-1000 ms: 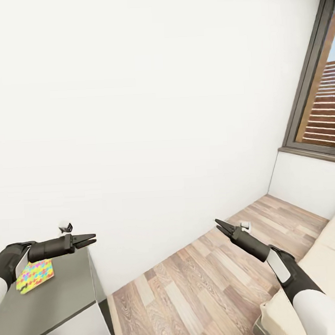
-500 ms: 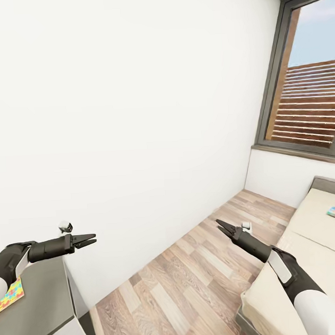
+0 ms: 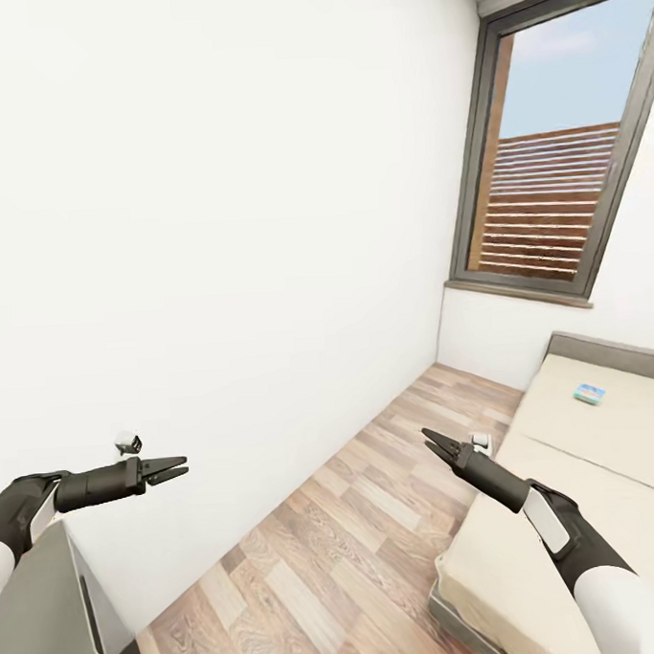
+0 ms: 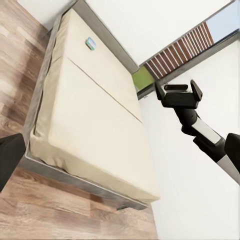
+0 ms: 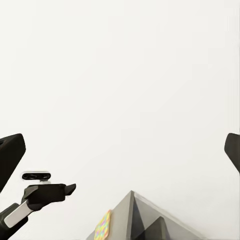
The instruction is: Put all the toys in the child's room - the three board games (two on the bed and one on the table), the two jigsaw puzzles on the table, and the tennis ball on the table - inside the toy box on the table in the child's room.
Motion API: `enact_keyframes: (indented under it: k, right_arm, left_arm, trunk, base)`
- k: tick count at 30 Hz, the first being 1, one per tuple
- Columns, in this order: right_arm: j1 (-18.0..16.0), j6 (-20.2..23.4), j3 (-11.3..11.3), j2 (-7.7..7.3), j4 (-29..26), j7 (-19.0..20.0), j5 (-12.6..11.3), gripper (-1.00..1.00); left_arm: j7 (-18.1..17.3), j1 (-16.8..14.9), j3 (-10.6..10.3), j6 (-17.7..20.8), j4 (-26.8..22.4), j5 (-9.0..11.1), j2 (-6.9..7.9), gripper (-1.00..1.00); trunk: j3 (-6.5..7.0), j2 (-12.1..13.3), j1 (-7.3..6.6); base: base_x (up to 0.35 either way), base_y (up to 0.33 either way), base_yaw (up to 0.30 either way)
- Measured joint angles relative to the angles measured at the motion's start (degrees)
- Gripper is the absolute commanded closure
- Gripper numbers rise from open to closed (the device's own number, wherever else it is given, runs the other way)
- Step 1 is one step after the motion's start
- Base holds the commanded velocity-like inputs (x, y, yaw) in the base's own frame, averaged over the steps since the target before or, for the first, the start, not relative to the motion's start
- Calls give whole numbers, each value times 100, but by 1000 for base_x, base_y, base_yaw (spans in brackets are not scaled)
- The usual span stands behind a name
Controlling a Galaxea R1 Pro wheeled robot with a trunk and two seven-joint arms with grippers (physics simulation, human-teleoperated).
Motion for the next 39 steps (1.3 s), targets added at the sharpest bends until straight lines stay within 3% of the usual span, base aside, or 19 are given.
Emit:
enact_keyframes:
  k: [19,31,35,39]
  right_arm:
    - [0,-7,-5,-2,26,0,1,-100]
    - [0,-110,-69,-76,214,-9,-1,-100]
    - [0,-118,-152,-79,231,-220,7,-100]
    - [0,-110,-233,-88,230,-771,9,-100]
  left_arm:
    - [0,0,12,1,0,-9,-9,-100]
    - [0,0,17,1,0,-9,-9,-100]
    - [0,0,18,1,0,-14,-9,-100]
    - [0,0,18,7,0,-21,-11,-100]
  trunk:
    - [0,0,0]
    - [0,0,0]
    - [0,0,0]
    - [0,0,0]
  base:
    - [0,0,-279]
    - [0,0,-279]
    - [0,0,-279]
    - [0,0,-279]
